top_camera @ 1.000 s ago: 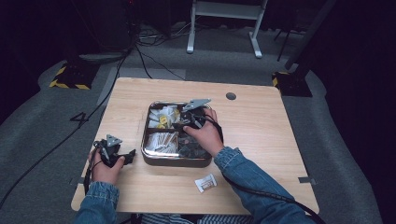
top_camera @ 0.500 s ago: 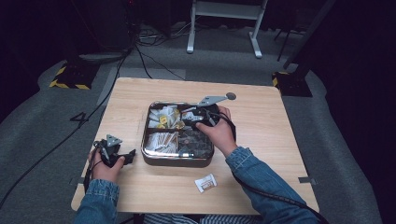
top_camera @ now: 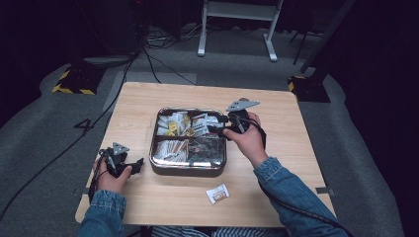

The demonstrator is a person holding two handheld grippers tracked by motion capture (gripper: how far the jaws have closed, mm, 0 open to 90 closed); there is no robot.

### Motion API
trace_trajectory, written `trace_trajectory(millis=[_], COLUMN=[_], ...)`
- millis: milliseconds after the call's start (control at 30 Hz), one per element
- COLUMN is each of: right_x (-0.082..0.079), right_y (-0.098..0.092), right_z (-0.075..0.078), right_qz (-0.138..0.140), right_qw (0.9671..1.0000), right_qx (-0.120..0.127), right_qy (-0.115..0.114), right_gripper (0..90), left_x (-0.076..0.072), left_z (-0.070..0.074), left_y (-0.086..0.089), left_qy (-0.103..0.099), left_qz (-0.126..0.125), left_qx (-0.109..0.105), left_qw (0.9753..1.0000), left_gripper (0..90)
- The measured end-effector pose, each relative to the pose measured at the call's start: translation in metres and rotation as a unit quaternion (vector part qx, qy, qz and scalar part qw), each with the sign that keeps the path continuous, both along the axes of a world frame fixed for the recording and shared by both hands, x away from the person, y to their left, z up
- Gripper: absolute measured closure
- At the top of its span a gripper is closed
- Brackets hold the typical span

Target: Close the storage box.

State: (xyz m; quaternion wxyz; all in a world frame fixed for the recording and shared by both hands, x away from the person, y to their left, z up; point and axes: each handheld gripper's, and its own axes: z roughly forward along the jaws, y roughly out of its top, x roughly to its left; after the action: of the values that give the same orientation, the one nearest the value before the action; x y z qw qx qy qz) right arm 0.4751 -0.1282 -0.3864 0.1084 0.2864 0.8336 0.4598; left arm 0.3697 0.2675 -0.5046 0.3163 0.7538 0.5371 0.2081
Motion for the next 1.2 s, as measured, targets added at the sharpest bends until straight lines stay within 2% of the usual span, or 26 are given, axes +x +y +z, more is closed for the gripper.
trace_trajectory(millis=[500, 800, 867, 1200], right_x=[-0.006, -0.012, -0.016, -0.029], right_y=[-0.064, -0.095, -0.107, -0.131], right_z=[0.011, 0.002, -0.002, -0.014], right_qz=[-0.028, -0.042, -0.048, -0.063], right_qw=[0.9996, 0.9990, 0.9986, 0.9976], right_qx=[-0.007, -0.001, 0.004, 0.003], right_qy=[-0.001, 0.017, 0.022, 0.028], right_gripper=[38.1, 36.3, 35.0, 31.6], left_x=[0.000, 0.000, 0.000, 0.000], left_z=[0.000, 0.000, 0.000, 0.000], left_y=[0.000, 0.000, 0.000, 0.000], left_qy=[0.000, 0.000, 0.000, 0.000], left_qz=[0.000, 0.000, 0.000, 0.000], left_qx=[0.000, 0.000, 0.000, 0.000], left_qw=[1.0000, 1.0000, 1.0000, 1.0000], left_gripper=[22.8, 22.8, 22.8, 22.8])
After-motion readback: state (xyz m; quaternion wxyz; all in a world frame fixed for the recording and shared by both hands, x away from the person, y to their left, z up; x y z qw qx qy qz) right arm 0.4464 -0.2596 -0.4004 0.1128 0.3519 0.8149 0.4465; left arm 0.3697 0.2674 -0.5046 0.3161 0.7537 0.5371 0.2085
